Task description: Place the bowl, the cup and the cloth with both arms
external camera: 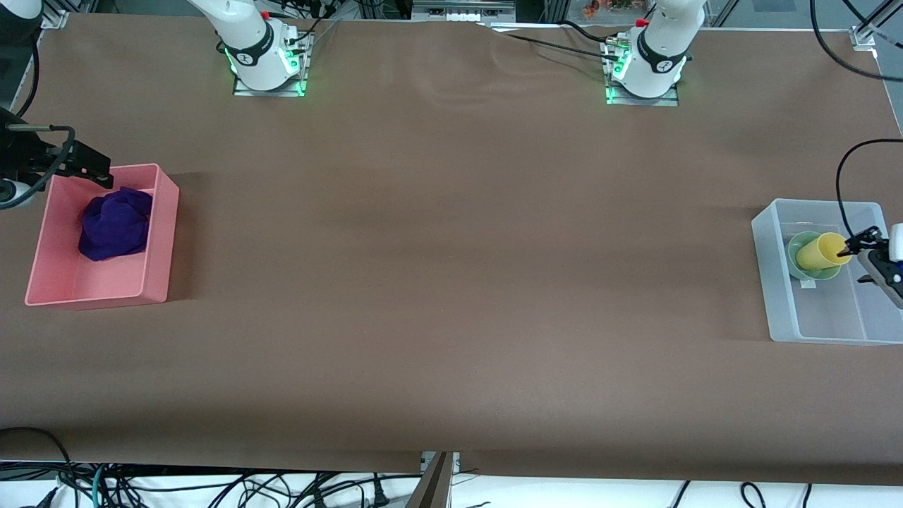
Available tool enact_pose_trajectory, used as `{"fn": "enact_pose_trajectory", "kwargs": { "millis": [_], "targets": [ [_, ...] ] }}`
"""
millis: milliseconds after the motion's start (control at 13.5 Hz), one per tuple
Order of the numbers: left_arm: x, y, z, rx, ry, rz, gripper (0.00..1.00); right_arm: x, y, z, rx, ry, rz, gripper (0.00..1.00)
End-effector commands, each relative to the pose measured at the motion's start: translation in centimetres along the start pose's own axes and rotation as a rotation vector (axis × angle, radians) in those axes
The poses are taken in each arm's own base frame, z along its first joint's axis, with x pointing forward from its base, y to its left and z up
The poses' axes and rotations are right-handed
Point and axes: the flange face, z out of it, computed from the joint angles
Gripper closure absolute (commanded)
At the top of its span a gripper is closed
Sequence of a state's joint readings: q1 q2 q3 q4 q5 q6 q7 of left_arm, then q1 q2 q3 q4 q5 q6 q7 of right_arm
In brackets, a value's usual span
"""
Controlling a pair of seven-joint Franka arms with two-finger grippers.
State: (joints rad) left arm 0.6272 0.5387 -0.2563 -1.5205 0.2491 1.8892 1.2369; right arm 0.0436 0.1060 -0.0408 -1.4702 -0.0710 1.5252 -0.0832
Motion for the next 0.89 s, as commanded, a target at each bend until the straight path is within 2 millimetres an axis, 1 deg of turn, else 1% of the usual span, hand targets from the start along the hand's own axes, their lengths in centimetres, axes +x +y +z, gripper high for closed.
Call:
{"fn": "enact_pose_trajectory", "kwargs": {
  "millis": [0, 149, 297, 371, 446, 520, 594, 669, 743, 817],
  "targets": [
    [3.8, 4.3, -6.1, -0.042, -0.005, -0.139, 0.00, -0.2, -0.2, -0.4, 0.016, 0.009, 0.009, 0.00],
    [8.8, 7.8, -9.5, -0.090, -0.010, -0.285, 0.00, -0.2, -0.1, -0.4, 0.016, 0.009, 0.009, 0.00],
    [13.3, 11.3, -12.4, -0.127, -0.031, -0.415, 0.00, -0.2, -0.2, -0.4, 0.016, 0.009, 0.009, 0.00],
    [15.1, 13.4, -14.2, -0.115, -0.028, -0.475, 0.00, -0.2, -0.2, -0.4, 0.016, 0.009, 0.009, 0.00],
    [16.5, 15.4, -15.5, -0.104, -0.028, -0.525, 0.00, -0.2, -0.1, -0.4, 0.016, 0.009, 0.010, 0.00],
    [17.2, 16.2, -16.3, -0.092, -0.026, -0.555, 0.00, -0.2, 0.0, -0.4, 0.016, 0.009, 0.010, 0.00],
    [17.9, 17.5, -17.5, -0.083, -0.031, -0.553, 0.00, -0.2, 0.0, -0.4, 0.016, 0.009, 0.010, 0.00],
    [19.8, 19.7, -18.9, -0.074, -0.033, -0.541, 0.00, -0.2, 0.0, -0.4, 0.016, 0.009, 0.010, 0.00],
    [21.5, 22.4, -20.4, -0.046, -0.049, -0.582, 0.00, -0.2, 0.0, -0.4, 0.016, 0.009, 0.012, 0.00],
    [22.4, 24.1, -20.9, -0.039, -0.061, -0.621, 0.00, -0.2, 0.0, -0.4, 0.016, 0.008, 0.012, 0.00]
  ]
}}
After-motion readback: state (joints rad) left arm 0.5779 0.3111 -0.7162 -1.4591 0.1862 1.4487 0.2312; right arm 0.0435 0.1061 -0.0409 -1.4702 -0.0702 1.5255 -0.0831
